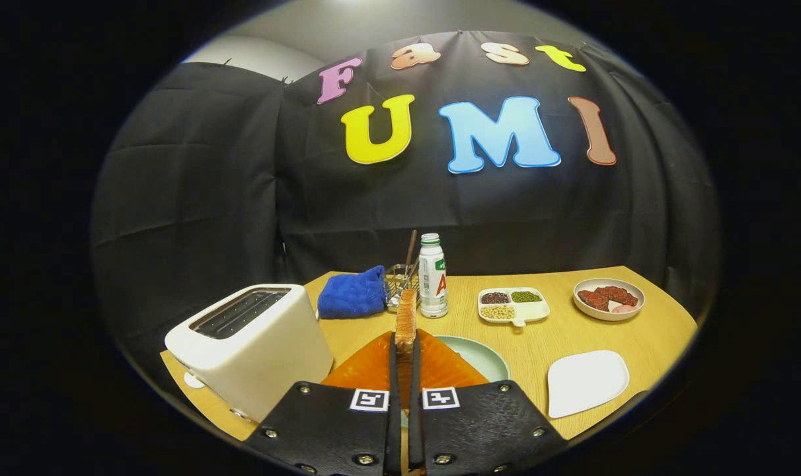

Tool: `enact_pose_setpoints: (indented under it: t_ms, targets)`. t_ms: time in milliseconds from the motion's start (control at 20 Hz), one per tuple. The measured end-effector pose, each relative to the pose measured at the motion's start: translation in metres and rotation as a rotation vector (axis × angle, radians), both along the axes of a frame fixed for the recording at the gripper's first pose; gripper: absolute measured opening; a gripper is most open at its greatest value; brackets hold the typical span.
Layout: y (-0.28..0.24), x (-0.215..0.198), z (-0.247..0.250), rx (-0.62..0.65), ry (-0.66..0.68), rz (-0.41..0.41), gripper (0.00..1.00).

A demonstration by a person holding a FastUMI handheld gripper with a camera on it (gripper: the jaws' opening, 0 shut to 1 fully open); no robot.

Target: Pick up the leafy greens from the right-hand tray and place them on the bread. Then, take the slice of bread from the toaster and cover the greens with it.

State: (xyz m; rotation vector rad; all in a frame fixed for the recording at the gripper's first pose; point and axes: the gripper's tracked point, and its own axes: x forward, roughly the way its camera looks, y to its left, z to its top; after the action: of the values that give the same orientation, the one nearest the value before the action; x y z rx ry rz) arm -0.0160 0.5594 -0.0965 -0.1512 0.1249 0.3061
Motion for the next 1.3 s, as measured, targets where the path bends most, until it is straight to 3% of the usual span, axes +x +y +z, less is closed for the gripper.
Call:
enact_pose_setpoints:
  t_ms: [850, 1300]
  targets:
    - [0.017, 0.008, -0.018, 0.033, 0.039, 0.056, 0.05]
    - [-0.010, 0.024, -0.034, 0.036, 0.075, -0.003, 0.09]
